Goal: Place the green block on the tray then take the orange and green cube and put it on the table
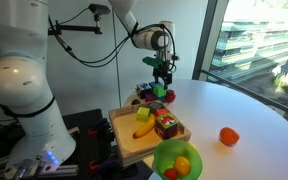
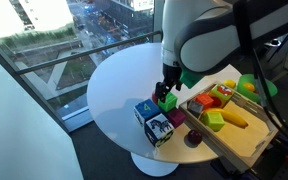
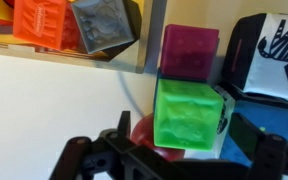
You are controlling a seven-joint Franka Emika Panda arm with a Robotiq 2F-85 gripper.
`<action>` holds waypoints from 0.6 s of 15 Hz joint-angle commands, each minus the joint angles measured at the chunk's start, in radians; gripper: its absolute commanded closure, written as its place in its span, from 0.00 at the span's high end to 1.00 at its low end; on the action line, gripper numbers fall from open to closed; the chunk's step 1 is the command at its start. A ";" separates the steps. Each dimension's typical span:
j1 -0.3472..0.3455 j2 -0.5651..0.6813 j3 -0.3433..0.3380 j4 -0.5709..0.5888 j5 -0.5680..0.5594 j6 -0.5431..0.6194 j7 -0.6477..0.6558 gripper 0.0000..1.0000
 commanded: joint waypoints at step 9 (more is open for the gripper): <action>0.023 0.054 -0.024 0.042 -0.042 -0.034 0.052 0.65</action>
